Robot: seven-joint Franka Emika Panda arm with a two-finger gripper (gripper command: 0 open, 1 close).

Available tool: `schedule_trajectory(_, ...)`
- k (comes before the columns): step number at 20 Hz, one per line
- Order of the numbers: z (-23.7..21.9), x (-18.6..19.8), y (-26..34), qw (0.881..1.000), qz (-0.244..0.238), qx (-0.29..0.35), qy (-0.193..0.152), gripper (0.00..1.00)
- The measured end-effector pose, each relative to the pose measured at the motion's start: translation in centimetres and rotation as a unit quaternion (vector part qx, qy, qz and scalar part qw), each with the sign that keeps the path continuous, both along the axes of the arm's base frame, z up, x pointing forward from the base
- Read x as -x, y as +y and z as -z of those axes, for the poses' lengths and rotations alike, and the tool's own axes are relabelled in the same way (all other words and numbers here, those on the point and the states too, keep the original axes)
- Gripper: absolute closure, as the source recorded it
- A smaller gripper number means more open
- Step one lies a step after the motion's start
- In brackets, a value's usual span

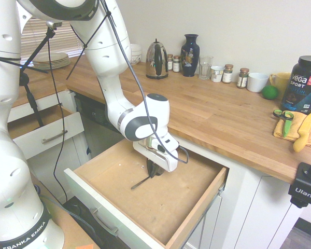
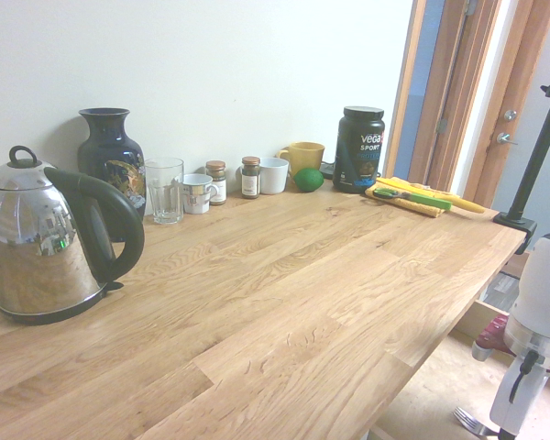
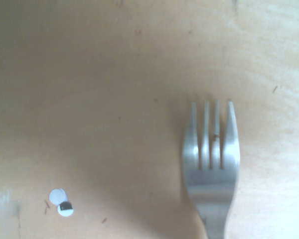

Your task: Put fork in the drawer

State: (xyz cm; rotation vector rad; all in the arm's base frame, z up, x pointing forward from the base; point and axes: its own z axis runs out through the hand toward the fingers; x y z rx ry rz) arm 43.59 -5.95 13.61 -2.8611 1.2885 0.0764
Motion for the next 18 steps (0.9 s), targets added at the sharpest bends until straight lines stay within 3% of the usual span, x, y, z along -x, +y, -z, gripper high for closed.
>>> schedule_trajectory(10, -0.3, 0.0, 0.2, 1.0, 0.003, 0.003, -0.006, 0.0)
schedule_trajectory(18, -3.5, 0.9, -0.5, 0.999, 0.013, 0.005, -0.03, 0.0)
